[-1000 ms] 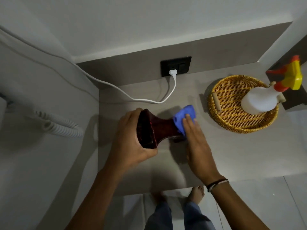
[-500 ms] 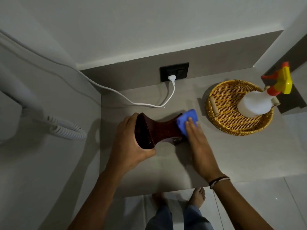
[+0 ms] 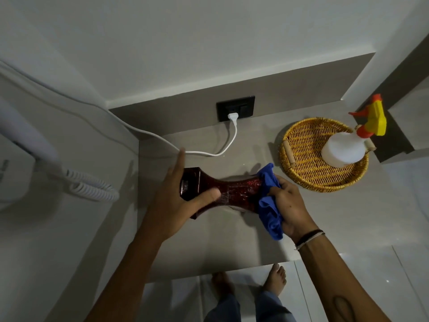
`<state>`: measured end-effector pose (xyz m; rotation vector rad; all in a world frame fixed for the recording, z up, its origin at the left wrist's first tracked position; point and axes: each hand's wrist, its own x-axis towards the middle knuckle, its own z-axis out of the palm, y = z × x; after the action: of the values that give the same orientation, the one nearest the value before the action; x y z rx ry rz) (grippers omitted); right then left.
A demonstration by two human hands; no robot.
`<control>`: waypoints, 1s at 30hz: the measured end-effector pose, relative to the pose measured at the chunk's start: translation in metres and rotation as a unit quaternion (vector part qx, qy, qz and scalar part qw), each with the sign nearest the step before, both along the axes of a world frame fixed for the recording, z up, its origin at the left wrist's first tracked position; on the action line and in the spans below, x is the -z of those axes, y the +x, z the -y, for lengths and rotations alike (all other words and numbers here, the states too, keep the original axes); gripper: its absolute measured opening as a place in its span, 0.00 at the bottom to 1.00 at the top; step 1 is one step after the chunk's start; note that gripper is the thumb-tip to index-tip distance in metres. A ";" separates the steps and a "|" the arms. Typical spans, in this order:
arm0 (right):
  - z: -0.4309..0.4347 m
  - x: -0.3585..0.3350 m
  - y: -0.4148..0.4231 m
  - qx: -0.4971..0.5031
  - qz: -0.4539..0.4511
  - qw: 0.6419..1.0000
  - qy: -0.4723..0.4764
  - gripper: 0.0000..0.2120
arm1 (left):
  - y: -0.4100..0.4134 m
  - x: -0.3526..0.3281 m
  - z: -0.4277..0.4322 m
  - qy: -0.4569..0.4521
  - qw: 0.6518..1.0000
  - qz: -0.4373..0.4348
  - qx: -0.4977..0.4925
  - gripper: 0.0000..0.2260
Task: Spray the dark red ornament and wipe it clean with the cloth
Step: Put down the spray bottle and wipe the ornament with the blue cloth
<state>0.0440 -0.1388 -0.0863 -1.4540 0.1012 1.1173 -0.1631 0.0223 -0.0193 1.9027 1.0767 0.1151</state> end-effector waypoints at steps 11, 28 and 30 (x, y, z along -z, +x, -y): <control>0.002 -0.008 -0.032 -0.100 0.394 0.914 0.009 0.32 | 0.004 0.008 0.010 0.221 0.971 -0.073 0.058 0.47; 0.011 -0.004 -0.054 -0.323 0.520 0.791 0.023 0.39 | 0.008 0.010 0.017 0.209 0.977 -0.033 0.028 0.34; 0.002 -0.027 -0.090 -0.328 0.510 0.789 0.094 0.39 | 0.008 0.012 0.017 0.173 0.984 -0.014 0.026 0.34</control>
<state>-0.0457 -0.1411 -0.0591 -1.7713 -1.3327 0.6672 -0.1555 0.0053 -0.0315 2.2469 1.0790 0.2613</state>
